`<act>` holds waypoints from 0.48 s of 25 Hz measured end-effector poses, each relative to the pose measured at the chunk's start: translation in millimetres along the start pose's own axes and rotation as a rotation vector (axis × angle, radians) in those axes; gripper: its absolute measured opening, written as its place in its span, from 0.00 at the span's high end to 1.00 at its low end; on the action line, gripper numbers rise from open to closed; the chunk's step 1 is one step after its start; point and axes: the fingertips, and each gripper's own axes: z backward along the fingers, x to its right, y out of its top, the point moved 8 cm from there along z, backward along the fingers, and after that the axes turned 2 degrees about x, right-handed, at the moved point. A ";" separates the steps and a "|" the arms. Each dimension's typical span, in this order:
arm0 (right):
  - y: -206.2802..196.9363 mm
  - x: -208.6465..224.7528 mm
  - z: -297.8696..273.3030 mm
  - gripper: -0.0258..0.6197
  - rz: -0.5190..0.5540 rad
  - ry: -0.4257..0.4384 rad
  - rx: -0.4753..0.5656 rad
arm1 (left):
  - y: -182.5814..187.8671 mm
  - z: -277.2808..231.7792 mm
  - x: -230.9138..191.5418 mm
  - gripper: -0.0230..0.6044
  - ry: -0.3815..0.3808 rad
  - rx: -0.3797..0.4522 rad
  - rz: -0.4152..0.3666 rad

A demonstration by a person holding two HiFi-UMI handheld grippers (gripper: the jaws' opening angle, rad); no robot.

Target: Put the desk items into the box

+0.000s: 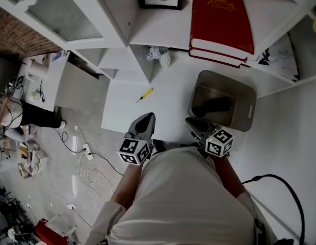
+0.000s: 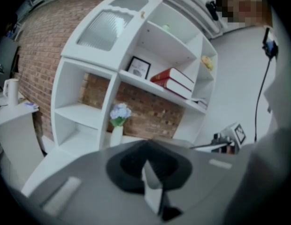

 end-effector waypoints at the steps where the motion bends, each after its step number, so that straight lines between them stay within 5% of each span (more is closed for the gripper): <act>1: -0.2 0.3 0.6 0.96 -0.001 -0.003 0.003 | -0.2 -1.2 -0.1 0.96 -0.002 -0.002 0.000; 12: -1.4 5.3 14.0 0.96 -0.006 -0.033 0.022 | -8.2 -12.7 6.3 0.96 -0.022 -0.041 -0.013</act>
